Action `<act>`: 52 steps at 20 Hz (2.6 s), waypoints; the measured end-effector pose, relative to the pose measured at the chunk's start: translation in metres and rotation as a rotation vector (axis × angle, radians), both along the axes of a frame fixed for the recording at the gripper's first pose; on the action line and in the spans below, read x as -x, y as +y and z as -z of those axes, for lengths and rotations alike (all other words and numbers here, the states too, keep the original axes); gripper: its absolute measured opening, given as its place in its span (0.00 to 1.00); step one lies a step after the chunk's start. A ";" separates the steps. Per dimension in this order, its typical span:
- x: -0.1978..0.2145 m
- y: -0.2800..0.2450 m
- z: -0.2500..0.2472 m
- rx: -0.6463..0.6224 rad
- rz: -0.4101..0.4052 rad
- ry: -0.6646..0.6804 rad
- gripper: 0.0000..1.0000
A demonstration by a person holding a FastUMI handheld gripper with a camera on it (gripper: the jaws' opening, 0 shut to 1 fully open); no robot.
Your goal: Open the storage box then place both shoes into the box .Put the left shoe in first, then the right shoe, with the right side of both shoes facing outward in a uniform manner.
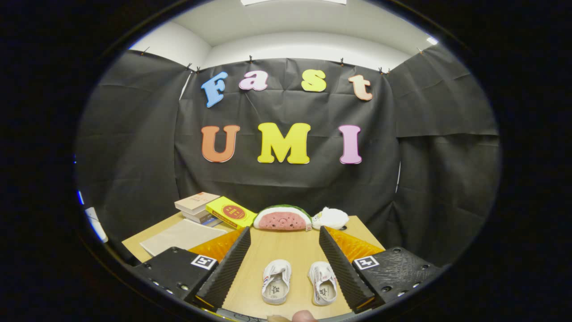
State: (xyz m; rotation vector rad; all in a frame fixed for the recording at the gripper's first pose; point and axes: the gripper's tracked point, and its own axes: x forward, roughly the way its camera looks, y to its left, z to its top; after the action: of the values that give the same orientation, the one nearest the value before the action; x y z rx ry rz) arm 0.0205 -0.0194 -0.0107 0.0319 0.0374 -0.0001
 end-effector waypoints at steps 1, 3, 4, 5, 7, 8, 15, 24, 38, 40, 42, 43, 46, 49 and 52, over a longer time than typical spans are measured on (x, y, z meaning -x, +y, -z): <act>-0.001 0.000 0.000 -0.003 -0.003 0.002 0.95; -0.002 -0.001 0.002 -0.011 -0.016 0.006 0.95; -0.005 0.001 0.006 -0.015 -0.029 0.017 0.95; -0.007 0.002 0.009 -0.020 -0.044 0.029 0.95; -0.013 0.007 0.010 -0.041 -0.073 0.036 0.95; -0.017 0.014 0.013 -0.052 -0.101 0.039 0.95; -0.048 0.093 0.053 -0.202 -0.347 0.172 0.95; -0.067 0.187 0.138 -0.425 -0.464 0.479 0.95; -0.065 0.220 0.190 -0.952 -0.496 0.743 0.95; -0.067 0.214 0.182 -0.993 -0.502 0.752 0.86; -0.067 0.214 0.178 -0.974 -0.492 0.757 0.72; -0.066 0.209 0.172 -0.960 -0.492 0.755 0.65; -0.070 0.189 0.158 -0.945 -0.443 0.725 0.31; -0.064 0.189 0.145 -0.891 -0.463 0.722 0.01; -0.063 0.195 0.130 -0.814 -0.478 0.704 0.00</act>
State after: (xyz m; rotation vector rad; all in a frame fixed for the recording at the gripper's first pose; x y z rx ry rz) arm 0.0830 0.1759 -0.1403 0.8366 0.7479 0.4837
